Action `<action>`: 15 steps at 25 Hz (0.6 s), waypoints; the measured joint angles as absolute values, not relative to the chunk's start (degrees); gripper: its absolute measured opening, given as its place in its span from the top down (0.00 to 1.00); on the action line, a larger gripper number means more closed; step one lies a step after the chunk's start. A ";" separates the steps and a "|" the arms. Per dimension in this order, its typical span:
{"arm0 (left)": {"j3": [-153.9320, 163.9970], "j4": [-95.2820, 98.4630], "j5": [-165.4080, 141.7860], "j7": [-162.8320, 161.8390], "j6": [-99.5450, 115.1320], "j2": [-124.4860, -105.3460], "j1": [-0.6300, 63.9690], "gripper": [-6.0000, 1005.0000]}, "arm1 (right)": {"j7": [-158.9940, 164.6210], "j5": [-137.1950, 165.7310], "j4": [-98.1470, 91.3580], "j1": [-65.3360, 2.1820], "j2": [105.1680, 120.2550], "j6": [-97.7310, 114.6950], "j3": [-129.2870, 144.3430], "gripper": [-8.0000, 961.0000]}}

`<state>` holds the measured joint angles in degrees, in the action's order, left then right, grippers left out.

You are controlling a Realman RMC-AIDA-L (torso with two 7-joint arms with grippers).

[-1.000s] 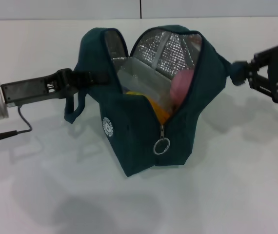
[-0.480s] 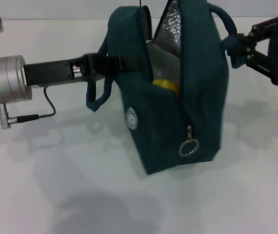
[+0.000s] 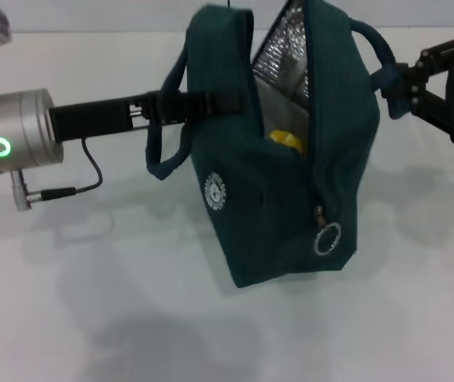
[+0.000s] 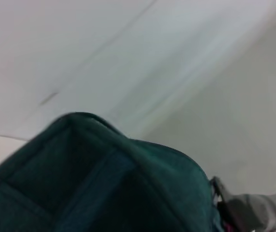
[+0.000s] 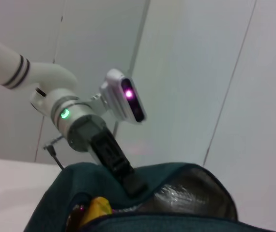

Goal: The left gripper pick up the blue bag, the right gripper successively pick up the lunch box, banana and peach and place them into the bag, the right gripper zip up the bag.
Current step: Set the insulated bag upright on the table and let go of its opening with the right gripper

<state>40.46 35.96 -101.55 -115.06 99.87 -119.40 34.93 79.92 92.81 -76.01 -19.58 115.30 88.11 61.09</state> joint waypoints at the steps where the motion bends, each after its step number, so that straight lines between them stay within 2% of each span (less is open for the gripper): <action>1: 40.58 35.94 -101.54 -114.37 99.64 -119.41 34.49 0.96 | 79.92 93.29 -75.95 -19.57 115.30 87.86 61.08 0.92; 15: 40.69 28.94 -102.86 -106.17 94.79 -119.55 32.24 0.96 | 80.21 99.16 -71.16 -22.01 115.32 86.70 62.92 0.91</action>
<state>40.69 28.94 -102.86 -106.17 94.79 -119.55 32.24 80.21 99.16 -71.16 -22.00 115.32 86.70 62.92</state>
